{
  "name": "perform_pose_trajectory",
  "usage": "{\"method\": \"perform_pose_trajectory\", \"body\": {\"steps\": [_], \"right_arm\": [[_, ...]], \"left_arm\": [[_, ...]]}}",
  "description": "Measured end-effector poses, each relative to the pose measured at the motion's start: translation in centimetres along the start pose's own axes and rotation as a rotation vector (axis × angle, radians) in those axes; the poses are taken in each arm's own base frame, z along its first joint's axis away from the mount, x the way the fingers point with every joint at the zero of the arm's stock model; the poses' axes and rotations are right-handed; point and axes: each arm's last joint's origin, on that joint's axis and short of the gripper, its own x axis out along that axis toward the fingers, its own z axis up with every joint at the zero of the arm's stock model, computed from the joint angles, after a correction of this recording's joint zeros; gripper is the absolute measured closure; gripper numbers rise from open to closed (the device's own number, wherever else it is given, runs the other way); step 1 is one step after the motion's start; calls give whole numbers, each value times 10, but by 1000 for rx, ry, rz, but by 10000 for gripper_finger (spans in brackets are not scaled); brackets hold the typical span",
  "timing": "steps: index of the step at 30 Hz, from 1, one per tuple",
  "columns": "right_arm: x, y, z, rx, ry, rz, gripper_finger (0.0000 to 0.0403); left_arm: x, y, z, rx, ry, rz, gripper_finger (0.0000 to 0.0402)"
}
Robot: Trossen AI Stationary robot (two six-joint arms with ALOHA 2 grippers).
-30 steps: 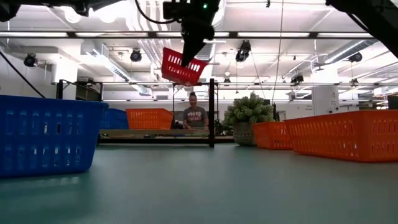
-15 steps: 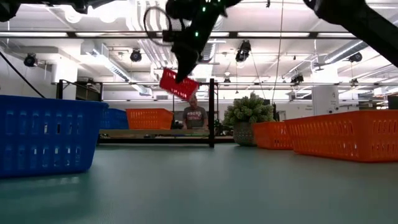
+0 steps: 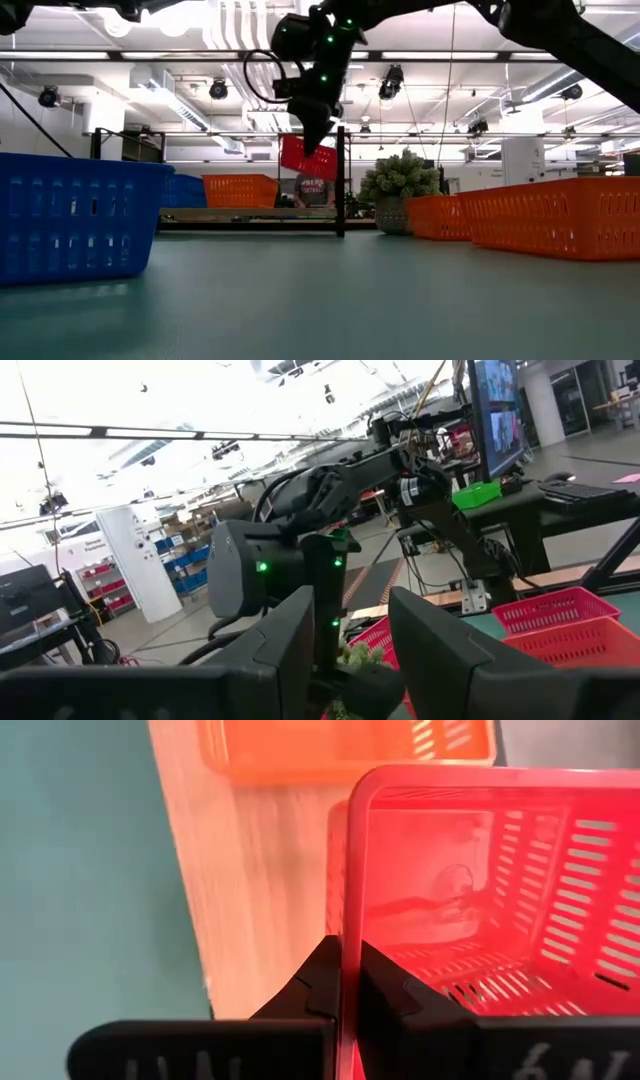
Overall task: Stack baskets on shelf by color
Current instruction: Put the left red bin on the shelf
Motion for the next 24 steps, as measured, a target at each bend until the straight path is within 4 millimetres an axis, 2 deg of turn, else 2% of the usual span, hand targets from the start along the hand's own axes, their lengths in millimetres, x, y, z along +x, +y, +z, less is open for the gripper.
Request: {"method": "perform_pose_trajectory", "body": {"steps": [15,24], "right_arm": [[25,7,-7,-35,15,16,393],[34,9,-7,-67,-2,12,353]], "left_arm": [[0,0,0,-3,-2,1,285],[0,0,0,-8,-4,2,285]]}}
